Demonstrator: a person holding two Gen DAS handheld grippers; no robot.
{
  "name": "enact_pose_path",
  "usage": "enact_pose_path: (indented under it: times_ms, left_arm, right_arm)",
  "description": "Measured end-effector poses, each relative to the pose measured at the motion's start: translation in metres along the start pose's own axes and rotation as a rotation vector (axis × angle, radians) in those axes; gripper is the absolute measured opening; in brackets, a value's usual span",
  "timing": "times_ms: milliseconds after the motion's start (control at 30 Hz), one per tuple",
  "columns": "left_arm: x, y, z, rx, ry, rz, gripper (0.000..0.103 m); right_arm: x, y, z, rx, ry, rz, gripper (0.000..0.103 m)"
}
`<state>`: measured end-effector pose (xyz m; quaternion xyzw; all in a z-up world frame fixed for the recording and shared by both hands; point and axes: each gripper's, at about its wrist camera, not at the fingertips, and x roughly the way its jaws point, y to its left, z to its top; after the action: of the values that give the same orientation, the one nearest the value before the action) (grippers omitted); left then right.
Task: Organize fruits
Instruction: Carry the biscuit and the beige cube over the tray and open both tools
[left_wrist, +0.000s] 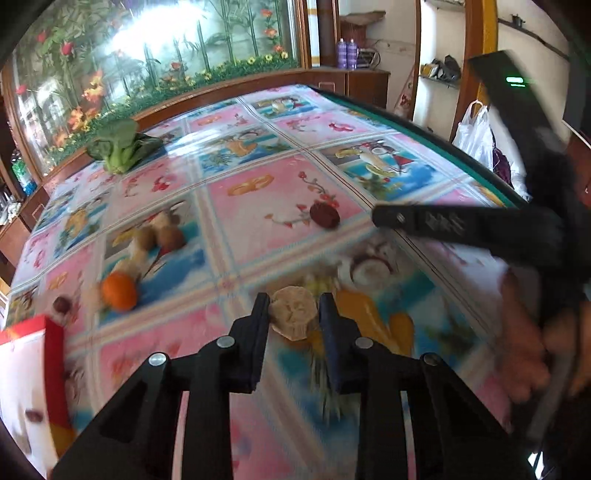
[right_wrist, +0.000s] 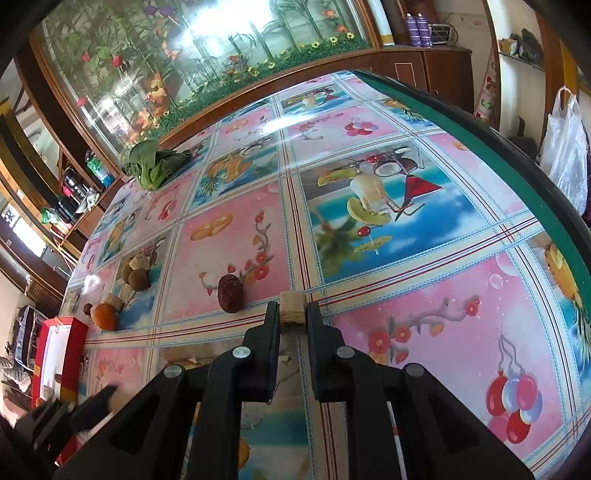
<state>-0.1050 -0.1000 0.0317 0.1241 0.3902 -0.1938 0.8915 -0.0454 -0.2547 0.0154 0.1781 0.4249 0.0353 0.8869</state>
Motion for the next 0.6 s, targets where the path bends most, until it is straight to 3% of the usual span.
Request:
enact_pose_path:
  times_ms: [200, 600]
  left_arm:
    - [-0.043, 0.023, -0.03, -0.039, -0.049, 0.006, 0.029]
    - [-0.091, 0.091, -0.071, -0.232, -0.099, 0.066, 0.029]
  right_arm:
    - [-0.015, 0.006, -0.001, -0.014, -0.084, 0.021, 0.012]
    - [-0.033, 0.022, -0.004, -0.082, -0.224, 0.007, 0.012]
